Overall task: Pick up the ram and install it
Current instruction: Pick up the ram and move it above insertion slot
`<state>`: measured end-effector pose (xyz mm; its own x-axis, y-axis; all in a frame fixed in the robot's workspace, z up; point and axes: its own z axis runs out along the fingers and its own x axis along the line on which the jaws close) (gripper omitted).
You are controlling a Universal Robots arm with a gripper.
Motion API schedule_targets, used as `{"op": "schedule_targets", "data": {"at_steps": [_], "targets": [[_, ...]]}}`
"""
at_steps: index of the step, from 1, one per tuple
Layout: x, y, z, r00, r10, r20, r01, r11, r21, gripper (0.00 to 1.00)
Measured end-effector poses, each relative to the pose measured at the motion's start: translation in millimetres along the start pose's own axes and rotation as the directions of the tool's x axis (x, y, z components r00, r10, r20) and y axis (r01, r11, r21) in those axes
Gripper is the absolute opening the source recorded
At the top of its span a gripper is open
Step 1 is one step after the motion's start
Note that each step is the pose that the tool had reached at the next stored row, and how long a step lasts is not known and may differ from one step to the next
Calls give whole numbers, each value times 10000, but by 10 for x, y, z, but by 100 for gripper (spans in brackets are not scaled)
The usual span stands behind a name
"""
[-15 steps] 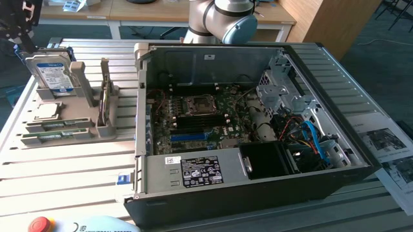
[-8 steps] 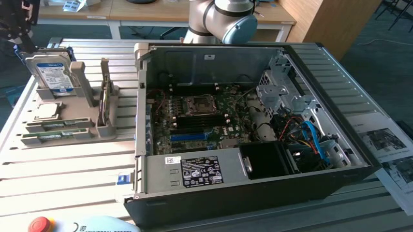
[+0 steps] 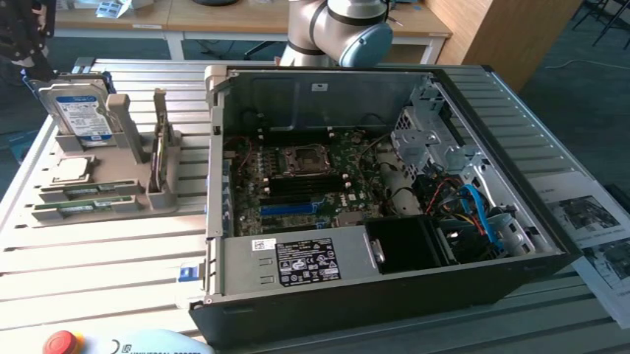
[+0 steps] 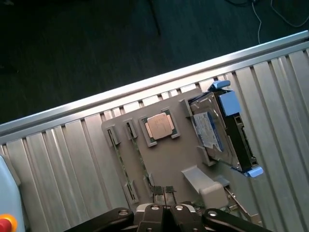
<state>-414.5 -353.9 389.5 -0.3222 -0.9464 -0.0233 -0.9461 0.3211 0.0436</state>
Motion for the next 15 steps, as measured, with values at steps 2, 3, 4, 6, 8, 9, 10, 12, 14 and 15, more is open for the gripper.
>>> {"op": "schedule_targets", "data": {"at_steps": [2, 3, 4, 6, 8, 9, 10, 12, 14, 15], "targets": [[0, 0, 0, 9996, -278, -12, 278, 9996, -7, 11], [0, 0, 0, 9991, -425, -18, 425, 9991, -11, 11], [0, 0, 0, 9984, -558, -24, 558, 9984, -14, 11], [0, 0, 0, 9967, -817, -35, 817, 9967, -21, 11], [0, 0, 0, 9942, -1079, -45, 1079, 9942, -28, 11], [0, 0, 0, 9927, -1207, -51, 1207, 9927, -31, 11], [0, 0, 0, 9908, -1351, -57, 1351, 9908, -36, 11], [0, 0, 0, 9868, -1618, -68, 1617, 9868, -43, 11], [0, 0, 0, 9821, -1881, -78, 1880, 9821, -52, 11], [0, 0, 0, 9796, -2010, -83, 2010, 9796, -56, 11]]}}
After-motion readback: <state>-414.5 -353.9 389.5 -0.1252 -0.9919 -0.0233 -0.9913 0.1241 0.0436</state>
